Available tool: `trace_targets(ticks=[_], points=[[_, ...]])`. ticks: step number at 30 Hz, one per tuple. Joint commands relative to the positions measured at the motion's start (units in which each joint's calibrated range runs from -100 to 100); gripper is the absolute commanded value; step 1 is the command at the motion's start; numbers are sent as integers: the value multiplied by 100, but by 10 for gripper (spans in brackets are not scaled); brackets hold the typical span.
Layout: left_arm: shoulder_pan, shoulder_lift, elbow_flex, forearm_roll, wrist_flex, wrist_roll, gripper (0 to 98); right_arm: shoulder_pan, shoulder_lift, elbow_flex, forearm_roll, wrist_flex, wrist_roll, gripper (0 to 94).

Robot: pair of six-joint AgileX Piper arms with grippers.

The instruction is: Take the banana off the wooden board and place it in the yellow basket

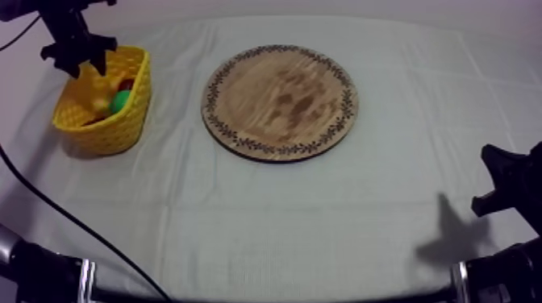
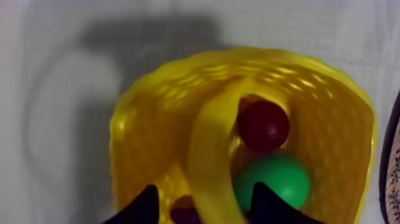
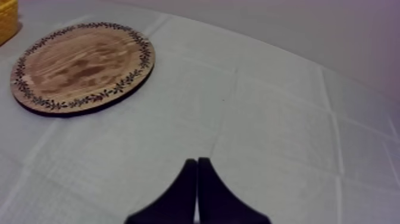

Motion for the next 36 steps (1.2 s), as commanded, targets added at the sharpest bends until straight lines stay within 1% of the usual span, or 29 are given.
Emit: trace_targets(ticks=[1, 4, 7, 9, 12, 19, 25, 32, 34, 36], points=[[-21, -22, -24, 12, 20, -2, 712, 0, 0, -3, 0, 2, -2, 3], [-46, -59, -71, 21, 49, -4, 742, 0, 0, -3, 0, 2, -2, 3], [-45, -120, -95, 27, 82, -11, 750, 0, 0, -3, 0, 2, -2, 3], [-33, -181, -98, 31, 94, -6, 744, 0, 0, -3, 0, 2, -2, 3], [-10, -313, -65, 51, 89, -25, 709, 0, 0, -3, 0, 2, -2, 3], [-1, -908, -51, 185, 25, -162, 561, 0, 0, -3, 0, 2, -2, 3], [-30, -1733, -50, 305, -155, -333, 403, 0, 0, -3, 0, 2, -2, 3], [-87, -2918, 207, 500, -348, -653, 181, 0, 0, -3, 0, 2, -2, 3], [-91, -3298, 361, 547, -433, -742, 99, 0, 0, -3, 0, 2, -2, 3], [-93, -3696, 537, 587, -539, -798, 49, 0, 0, -3, 0, 2, -2, 3]])
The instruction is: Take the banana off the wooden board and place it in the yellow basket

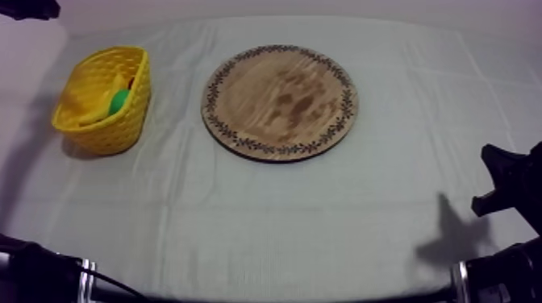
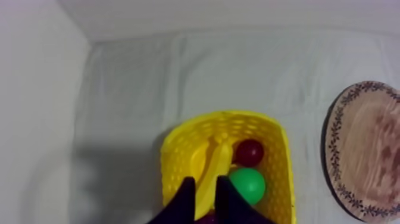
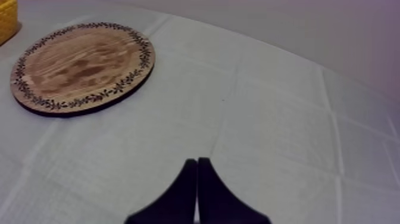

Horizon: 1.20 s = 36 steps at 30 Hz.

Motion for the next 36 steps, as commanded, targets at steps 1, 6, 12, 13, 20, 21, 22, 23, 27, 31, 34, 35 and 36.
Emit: trace_targets(ticks=[1, 6, 12, 13, 20, 21, 22, 23, 27, 31, 34, 35, 36], points=[[-3, -668, 202, 31, -125, -52, 35, 0, 0, -3, 0, 4, -2, 3], [11, -1776, 815, 84, -610, 6, 6, 0, 0, -3, 0, 4, -2, 3], [47, -3222, 1888, 112, -1303, 110, 1, 0, 0, -3, 0, 4, -2, 3], [54, -3464, 2090, 121, -1408, 137, 0, 0, 0, -3, 0, 4, -2, 3], [65, -5152, 3797, 197, -2222, 327, 0, 0, 0, -3, 0, 4, -2, 3], [66, -5389, 4073, 212, -2335, 326, 0, 0, 0, -3, 0, 4, -2, 3], [66, -5625, 4340, 226, -2428, 319, 0, 0, 0, -3, 0, 4, -2, 3], [67, -5870, 4607, 235, -2501, 306, 0, 0, 0, -3, 0, 4, -2, 3], [113, -6813, 5643, 224, -2680, 255, 0, 0, 0, -3, 0, 4, -1, 3], [153, -7534, 6554, 187, -2861, 196, 0, 0, 0, -3, 0, 4, 2, 3], [157, -7879, 7135, 178, -3059, 160, 0, 0, 0, -3, 0, 4, -1, 3], [154, -7967, 7310, 179, -3132, 157, 0, 0, 0, -3, 0, 4, -1, 3], [148, -8053, 7473, 181, -3195, 155, 0, 0, 0, -3, 0, 4, -1, 3]])
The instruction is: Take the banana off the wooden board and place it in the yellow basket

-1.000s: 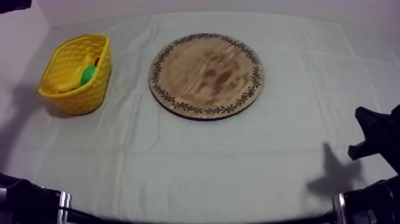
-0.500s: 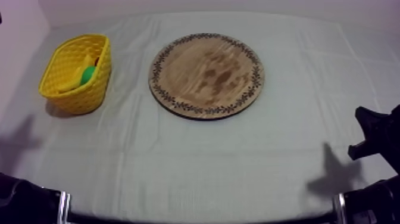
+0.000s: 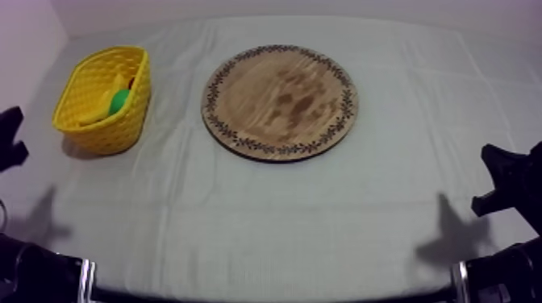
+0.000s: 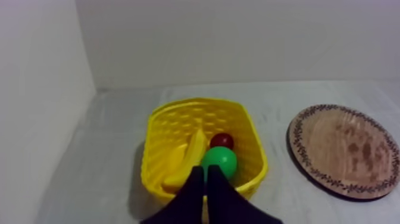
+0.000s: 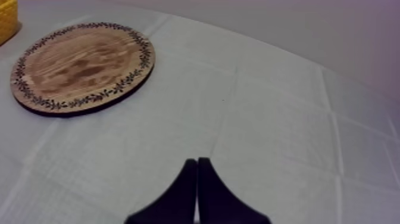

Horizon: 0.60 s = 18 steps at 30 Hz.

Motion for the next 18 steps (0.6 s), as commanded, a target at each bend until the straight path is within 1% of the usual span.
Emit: trace_targets(ticks=[1, 6, 8, 12, 18], points=[[-12, -364, 783, 2, -137, -16, 0, 0, 0, -3, 0, 3, -1, 3], [-54, -731, 1457, -1, -319, 8, 0, 0, 0, -3, 0, 3, -2, 3], [-71, -851, 1642, 26, -370, 0, 0, 0, 0, -3, 0, 3, -2, 3], [-119, -938, 1787, 61, -434, 41, 0, 0, 0, -3, 0, 3, -2, 3], [-141, -962, 1839, 43, -491, 78, 0, 0, 0, -3, 0, 3, -2, 3]])
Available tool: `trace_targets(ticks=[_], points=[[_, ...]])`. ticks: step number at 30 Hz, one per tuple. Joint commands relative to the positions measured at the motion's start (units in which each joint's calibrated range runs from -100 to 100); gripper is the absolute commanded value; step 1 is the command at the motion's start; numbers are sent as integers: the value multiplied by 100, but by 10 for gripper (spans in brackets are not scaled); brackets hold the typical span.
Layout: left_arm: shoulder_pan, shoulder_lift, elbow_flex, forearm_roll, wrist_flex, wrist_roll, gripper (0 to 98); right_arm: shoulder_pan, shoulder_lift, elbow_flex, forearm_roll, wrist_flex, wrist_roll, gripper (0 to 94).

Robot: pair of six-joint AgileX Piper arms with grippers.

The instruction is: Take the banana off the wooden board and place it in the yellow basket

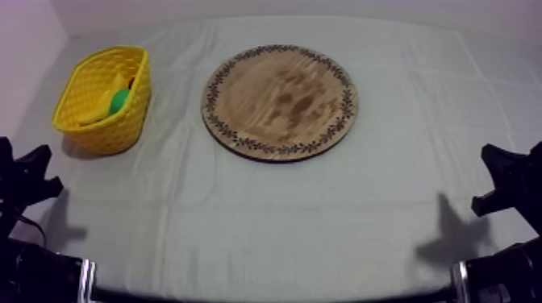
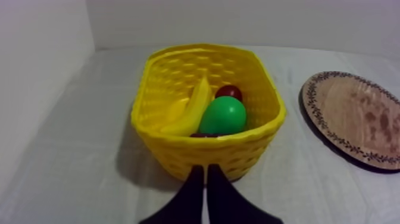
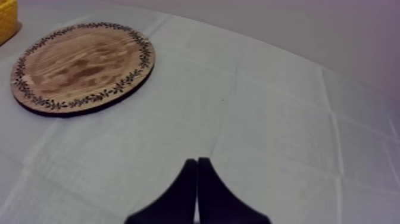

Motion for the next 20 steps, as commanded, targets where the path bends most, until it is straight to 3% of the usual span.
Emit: trace_targets(ticks=[1, 20], points=[[-1, -1, 12, -8, -24, 4, 0, 0, 0, -3, 0, 3, 0, 3], [-14, -3, 25, 53, -68, -71, 0, 0, 0, -3, 0, 3, 3, 3]])
